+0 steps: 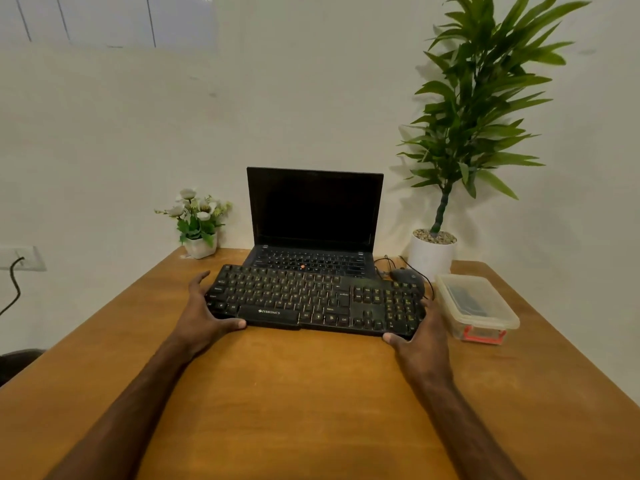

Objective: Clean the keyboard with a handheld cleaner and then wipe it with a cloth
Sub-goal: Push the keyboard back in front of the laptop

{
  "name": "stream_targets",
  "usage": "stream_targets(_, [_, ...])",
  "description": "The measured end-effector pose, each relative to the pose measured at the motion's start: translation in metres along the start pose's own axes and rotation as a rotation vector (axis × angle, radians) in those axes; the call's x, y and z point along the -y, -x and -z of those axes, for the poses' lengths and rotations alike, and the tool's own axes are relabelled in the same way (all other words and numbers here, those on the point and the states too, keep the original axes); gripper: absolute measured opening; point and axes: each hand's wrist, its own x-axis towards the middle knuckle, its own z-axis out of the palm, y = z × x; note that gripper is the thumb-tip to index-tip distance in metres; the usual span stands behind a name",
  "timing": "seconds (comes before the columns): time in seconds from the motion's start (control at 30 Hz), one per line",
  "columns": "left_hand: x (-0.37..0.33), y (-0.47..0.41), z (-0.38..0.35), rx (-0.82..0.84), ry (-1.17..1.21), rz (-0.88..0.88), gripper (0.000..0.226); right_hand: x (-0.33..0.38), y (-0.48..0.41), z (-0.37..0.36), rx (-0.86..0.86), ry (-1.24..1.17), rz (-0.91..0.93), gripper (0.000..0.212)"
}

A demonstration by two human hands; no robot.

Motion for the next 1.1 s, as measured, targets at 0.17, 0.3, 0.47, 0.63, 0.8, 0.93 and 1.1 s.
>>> stream_targets(0.17, [0.009, -0.028, 0.001, -0.018, 0.042, 0.017, 0.125, 0.0, -0.014, -0.01, 0.011, -0.01, -0.006, 0.097])
stream_targets(0.3, [0.014, -0.036, 0.0, 0.016, 0.018, 0.011, 0.123, 0.001, -0.019, -0.015, 0.033, 0.01, 0.008, 0.096])
stream_targets(0.47, [0.019, -0.035, 0.002, 0.011, -0.037, 0.001, 0.125, 0.0, -0.017, -0.016, 0.098, 0.12, 0.011, 0.108])
stream_targets(0.63, [0.024, -0.036, 0.0, -0.001, -0.104, 0.008, 0.119, 0.002, -0.016, -0.018, 0.131, 0.212, 0.036, 0.118])
stream_targets(0.8, [0.023, -0.033, -0.002, -0.057, -0.242, -0.056, 0.124, 0.002, -0.018, -0.021, 0.118, 0.247, 0.042, 0.109])
stream_targets(0.93, [0.022, -0.024, -0.018, -0.116, -0.632, -0.284, 0.12, 0.004, -0.018, -0.02, 0.134, 0.232, 0.011, 0.11])
stream_targets(1.1, [0.017, 0.003, -0.041, -0.116, -0.845, -0.42, 0.103, 0.009, -0.009, -0.018, 0.13, 0.334, -0.005, 0.109])
